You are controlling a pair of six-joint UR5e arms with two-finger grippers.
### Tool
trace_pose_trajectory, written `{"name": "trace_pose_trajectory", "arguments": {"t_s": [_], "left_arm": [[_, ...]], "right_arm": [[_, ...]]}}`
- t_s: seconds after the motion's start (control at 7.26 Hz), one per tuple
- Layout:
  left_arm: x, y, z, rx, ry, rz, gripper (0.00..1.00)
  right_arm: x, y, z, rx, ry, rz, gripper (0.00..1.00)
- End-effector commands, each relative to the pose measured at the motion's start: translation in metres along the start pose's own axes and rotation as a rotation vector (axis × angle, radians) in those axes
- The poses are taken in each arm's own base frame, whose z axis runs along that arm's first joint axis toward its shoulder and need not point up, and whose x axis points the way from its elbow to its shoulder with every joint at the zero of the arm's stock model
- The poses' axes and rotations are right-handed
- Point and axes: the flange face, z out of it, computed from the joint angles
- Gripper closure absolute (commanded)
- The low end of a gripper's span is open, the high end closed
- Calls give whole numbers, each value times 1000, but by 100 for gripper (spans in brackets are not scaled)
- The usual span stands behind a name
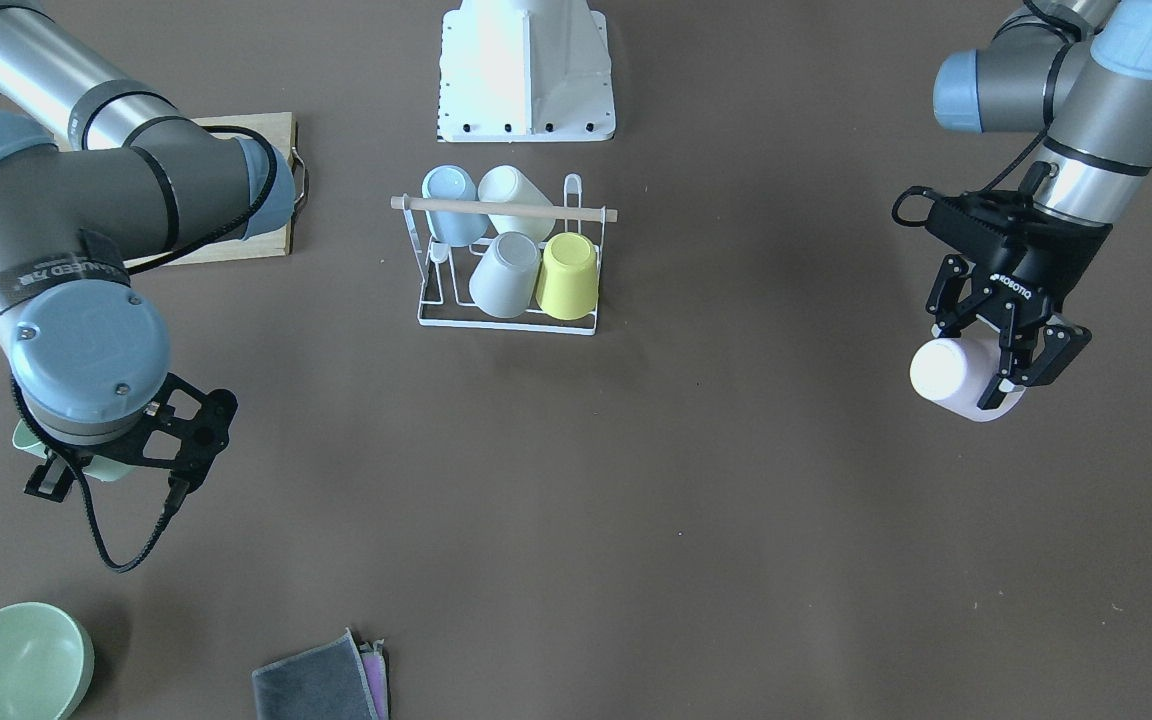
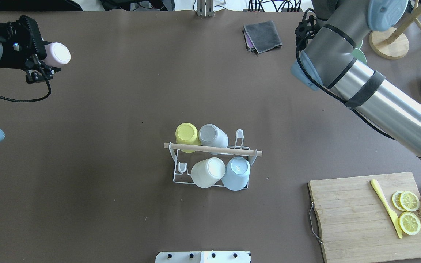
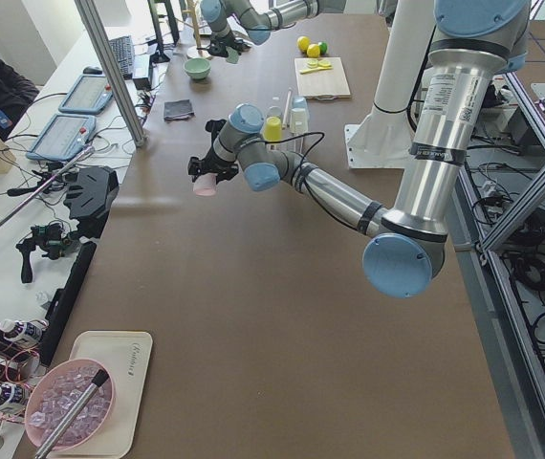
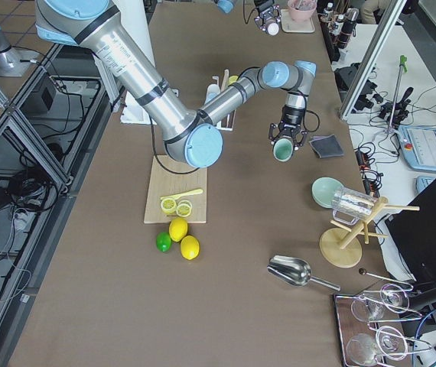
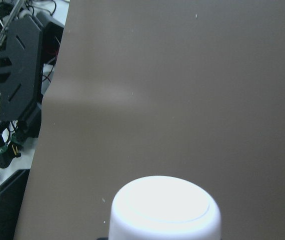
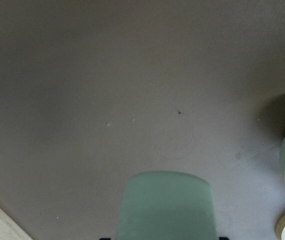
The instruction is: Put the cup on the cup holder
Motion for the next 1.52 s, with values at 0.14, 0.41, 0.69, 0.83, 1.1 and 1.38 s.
{"name": "trace_pose_trajectory", "arguments": {"t_s": [0.14,0.41,0.69,0.83,1.1,1.38], "left_arm": [[42,-37,-28,410,121,-83,81],[108,-61,-39,684,266,-138,81],[188,-85,-49,917,472,-174,81],[213,-93,-46,998,485,-187,81],[247,-107,12,1071,485,-215,81],[257,-127,46,1071,450,-138,81]], "right_arm": [[-38,22,-31,400,-61,138,34],[-52,12,-53,569,-126,128,44],[-64,4,-79,758,-168,194,44],[-71,7,-74,837,-180,160,43],[-80,20,-64,974,-123,63,44],[-89,19,-65,1054,-153,106,44]]}}
